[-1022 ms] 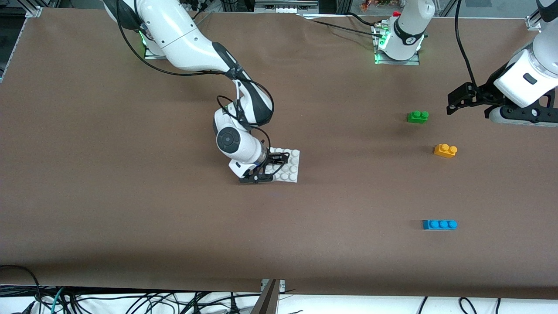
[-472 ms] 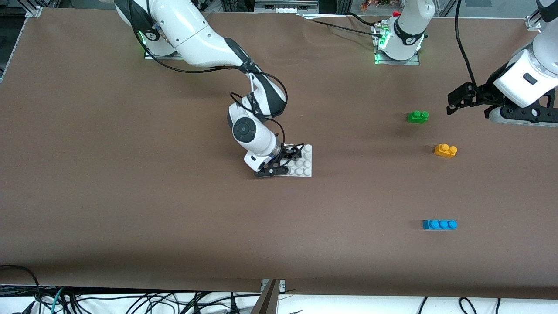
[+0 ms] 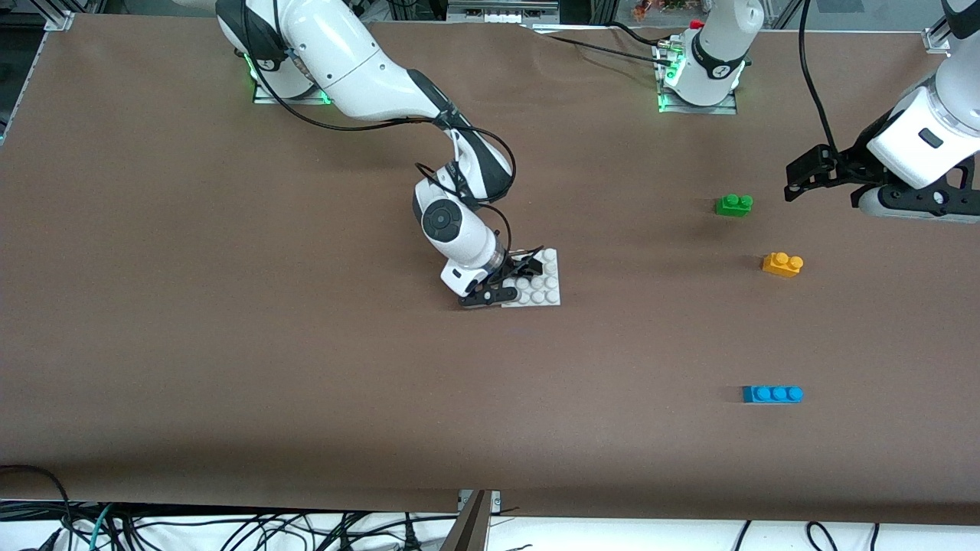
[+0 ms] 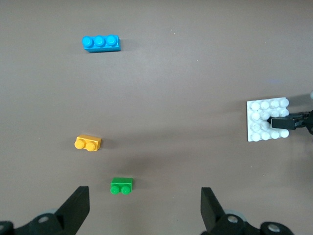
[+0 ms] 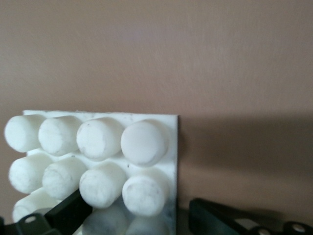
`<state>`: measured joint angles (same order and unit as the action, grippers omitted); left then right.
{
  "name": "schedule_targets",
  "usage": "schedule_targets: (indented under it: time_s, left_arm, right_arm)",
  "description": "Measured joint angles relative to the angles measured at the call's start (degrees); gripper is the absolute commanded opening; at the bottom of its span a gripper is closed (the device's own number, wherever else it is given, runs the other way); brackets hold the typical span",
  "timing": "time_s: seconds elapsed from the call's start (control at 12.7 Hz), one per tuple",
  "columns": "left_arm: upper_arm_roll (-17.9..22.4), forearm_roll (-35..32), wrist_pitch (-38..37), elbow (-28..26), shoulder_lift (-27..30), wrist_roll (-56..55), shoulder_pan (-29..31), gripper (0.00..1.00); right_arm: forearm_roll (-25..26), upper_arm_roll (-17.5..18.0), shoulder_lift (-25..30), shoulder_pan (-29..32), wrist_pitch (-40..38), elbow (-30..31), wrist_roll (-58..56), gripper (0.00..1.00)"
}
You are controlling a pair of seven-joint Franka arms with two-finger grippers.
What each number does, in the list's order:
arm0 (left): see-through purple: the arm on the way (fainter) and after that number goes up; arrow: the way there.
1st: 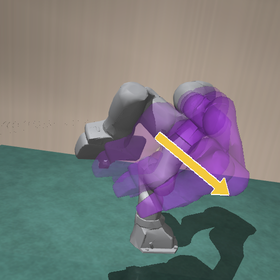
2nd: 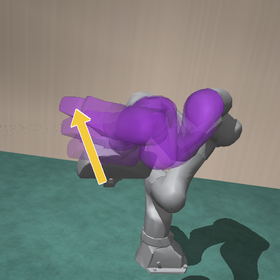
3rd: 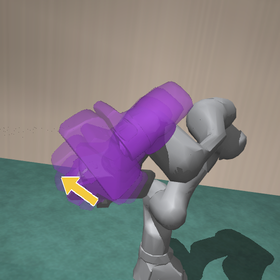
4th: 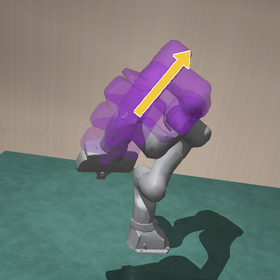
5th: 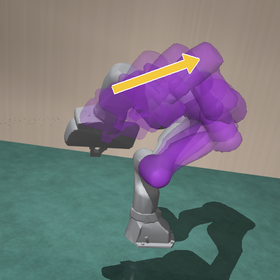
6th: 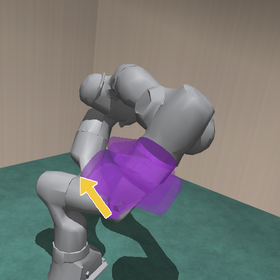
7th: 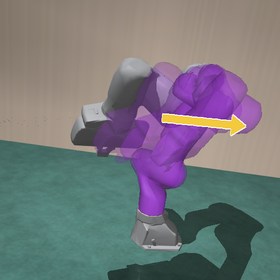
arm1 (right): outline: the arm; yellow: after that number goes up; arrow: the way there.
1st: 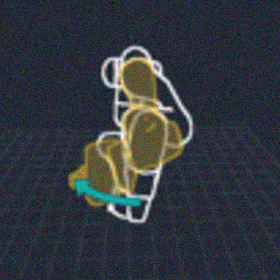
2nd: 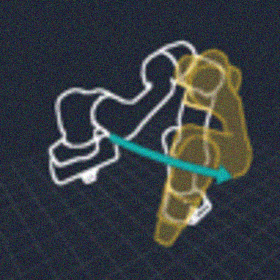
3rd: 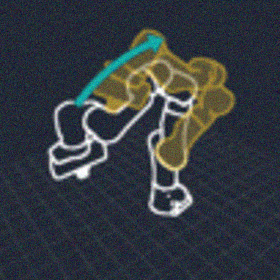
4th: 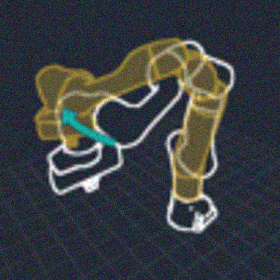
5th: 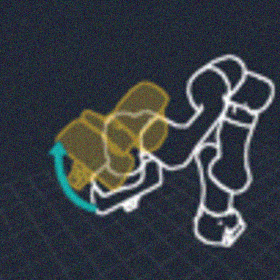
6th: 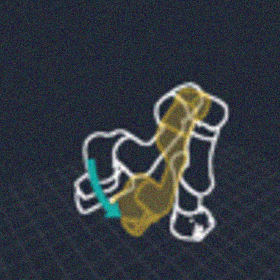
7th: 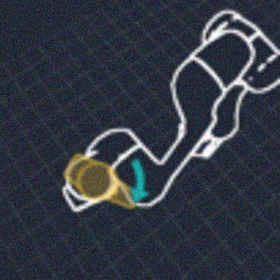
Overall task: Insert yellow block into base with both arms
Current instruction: 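Release the plate and withdraw the right gripper while the left gripper reaches the yellow brick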
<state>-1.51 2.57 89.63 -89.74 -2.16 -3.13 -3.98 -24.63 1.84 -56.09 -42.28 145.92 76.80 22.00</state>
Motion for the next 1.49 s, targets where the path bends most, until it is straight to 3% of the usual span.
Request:
schedule_targets:
  time_s: [0.31, 0.63, 1.02, 1.18, 1.49]
  left_arm:
    - [0.00, 0.00, 0.00, -0.02, -0.04, 0.00, 0.00, 1.00]
    - [0.04, 0.00, 0.00, -0.02, -0.46, 0.00, 0.02, 1.00]
    - [0.09, 0.00, 0.00, -0.04, -0.47, 0.00, 0.25, 1.00]
    - [0.22, 0.00, 0.00, -0.21, -0.54, 0.00, 0.38, 1.00]
    - [0.45, 0.00, 1.05, -2.70, -0.75, 0.00, 0.75, 1.00]
  right_arm:
    - [-0.69, -0.09, 0.25, 3.13, -12.76, -8.90, 0.00, 0.98]
    - [-0.71, -0.30, 0.02, 3.43, -13.84, -9.51, 0.00, 0.99]
    - [-0.70, -1.25, 3.21, 11.06, -25.49, -10.98, -2.74, 1.00]
    - [-0.69, -3.91, 5.98, 13.44, -32.38, -11.07, -3.05, 1.00]
    - [-0.69, -15.23, 9.68, 14.59, -45.87, -11.07, -9.15, 1.00]
